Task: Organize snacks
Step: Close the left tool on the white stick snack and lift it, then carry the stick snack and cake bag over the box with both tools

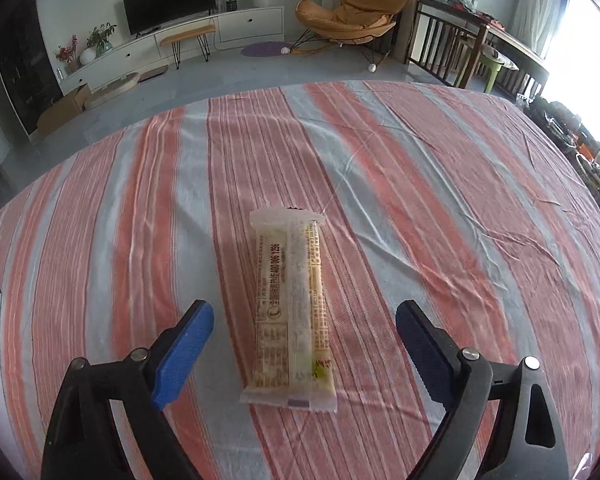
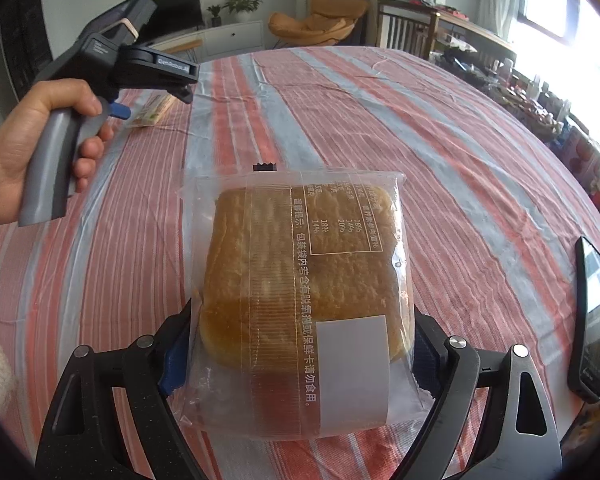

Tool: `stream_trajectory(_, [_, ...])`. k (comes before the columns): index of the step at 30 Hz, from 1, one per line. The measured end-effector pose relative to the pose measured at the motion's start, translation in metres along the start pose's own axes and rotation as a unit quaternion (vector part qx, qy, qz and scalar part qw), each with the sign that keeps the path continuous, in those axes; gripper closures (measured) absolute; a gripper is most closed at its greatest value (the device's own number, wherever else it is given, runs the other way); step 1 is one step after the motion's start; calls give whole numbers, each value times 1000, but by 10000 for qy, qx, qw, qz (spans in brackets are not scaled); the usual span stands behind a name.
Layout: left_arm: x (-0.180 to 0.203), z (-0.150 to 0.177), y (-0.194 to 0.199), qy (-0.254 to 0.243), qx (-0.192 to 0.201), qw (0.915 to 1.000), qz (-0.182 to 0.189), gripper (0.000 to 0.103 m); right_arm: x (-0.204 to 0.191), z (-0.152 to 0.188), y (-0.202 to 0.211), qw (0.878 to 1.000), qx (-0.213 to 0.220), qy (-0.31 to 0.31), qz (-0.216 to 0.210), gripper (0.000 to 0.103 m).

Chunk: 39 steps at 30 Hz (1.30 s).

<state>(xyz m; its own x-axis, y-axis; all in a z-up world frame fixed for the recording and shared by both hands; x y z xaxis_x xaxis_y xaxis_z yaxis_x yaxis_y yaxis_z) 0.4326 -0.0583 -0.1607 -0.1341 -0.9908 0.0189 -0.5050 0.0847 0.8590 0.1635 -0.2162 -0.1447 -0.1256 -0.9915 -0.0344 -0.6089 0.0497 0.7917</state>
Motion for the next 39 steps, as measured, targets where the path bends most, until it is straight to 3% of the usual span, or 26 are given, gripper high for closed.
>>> stream_trajectory(1, [-1, 0, -2, -15, 40, 10000, -50, 17, 0, -1, -1, 10000, -5, 9, -2, 13])
stream_trajectory(3, [-2, -2, 1, -147, 204, 9996, -109, 34, -1, -1, -2, 10000, -9, 22, -2, 12])
stream_trajectory(4, [-2, -2, 5, -176, 285, 9994, -81, 60, -2, -2, -2, 10000, -12, 25, -3, 12])
stream_trajectory(5, [-3, -2, 8, -207, 325, 9992, -82, 74, -2, -2, -2, 10000, -14, 26, -3, 12])
stream_trajectory(10, [-12, 21, 31, -307, 473, 9984, 66, 74, -3, -2, -2, 10000, -13, 26, -3, 11])
stream_trajectory(21, [-35, 159, 128, -257, 155, 9982, 517, 74, -3, -2, -2, 10000, -12, 25, -4, 11])
stream_trajectory(27, [-33, 209, 168, -152, 196, 9974, 681, 74, -3, -2, -2, 10000, -12, 24, -5, 11])
stream_trajectory(31, [-28, 229, 178, -81, 195, 9971, 725, 74, -3, -2, -2, 10000, -12, 23, -5, 11])
stream_trajectory(39, [-13, 233, 213, -199, 478, 9953, 822, 74, -3, -1, -2, 10000, -6, 12, -12, 11])
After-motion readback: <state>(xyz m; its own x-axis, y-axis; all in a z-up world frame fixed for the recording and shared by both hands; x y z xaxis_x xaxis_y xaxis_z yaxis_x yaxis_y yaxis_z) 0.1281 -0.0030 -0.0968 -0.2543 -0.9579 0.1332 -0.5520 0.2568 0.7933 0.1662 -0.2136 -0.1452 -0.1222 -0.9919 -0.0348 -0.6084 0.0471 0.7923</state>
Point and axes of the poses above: each gripper's, at about its wrist camera, not at the fingertips, and y roughly against the way its jaws point, x to its right, z to its underside, the point moved 4 cm from there along -y, roughly the way its jaws point, and after that the axes turned 3 degrees about -y, right-handed, at the moved point
